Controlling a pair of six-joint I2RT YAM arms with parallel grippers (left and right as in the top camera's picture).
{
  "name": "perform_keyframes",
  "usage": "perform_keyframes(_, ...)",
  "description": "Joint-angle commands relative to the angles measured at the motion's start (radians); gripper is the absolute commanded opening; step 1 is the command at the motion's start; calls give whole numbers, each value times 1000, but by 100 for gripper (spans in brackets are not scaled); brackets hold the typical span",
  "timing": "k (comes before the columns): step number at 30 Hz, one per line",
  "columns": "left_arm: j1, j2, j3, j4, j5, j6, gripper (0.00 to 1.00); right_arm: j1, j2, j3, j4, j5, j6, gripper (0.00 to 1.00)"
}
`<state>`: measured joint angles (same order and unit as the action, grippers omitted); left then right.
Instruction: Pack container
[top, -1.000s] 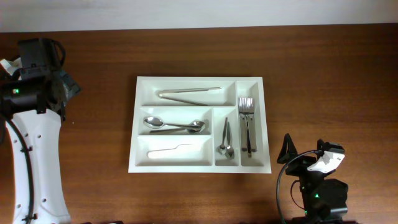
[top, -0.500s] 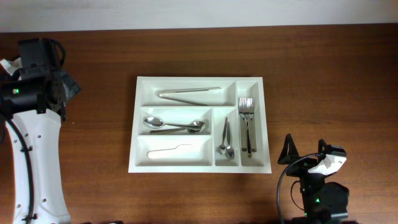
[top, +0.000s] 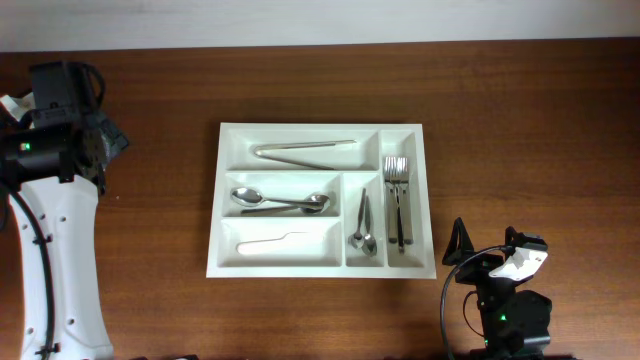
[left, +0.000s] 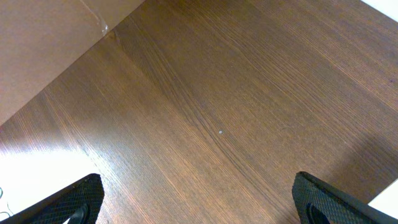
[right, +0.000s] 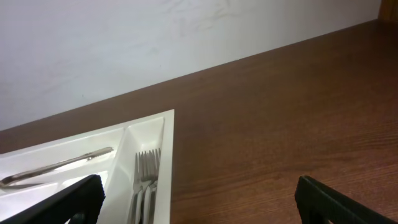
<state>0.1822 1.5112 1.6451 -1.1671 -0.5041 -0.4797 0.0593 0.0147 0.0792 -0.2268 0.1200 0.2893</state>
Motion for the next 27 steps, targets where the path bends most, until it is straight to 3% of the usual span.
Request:
perform_keyframes(1,4,2,3,-2,4,2,99,-8,-10,-11,6,13,8,99)
perform_keyframes(11,3,-74,3,-2,4,2,99,-8,-10,-11,6,13,8,99)
perform_keyframes(24,-47,-496,-43,22,3,8,99,-8,-10,-11,6,13,8,99)
perform_keyframes(27,-102,-580,-159,153,4,104,99,-8,-10,-11,6,13,8,99)
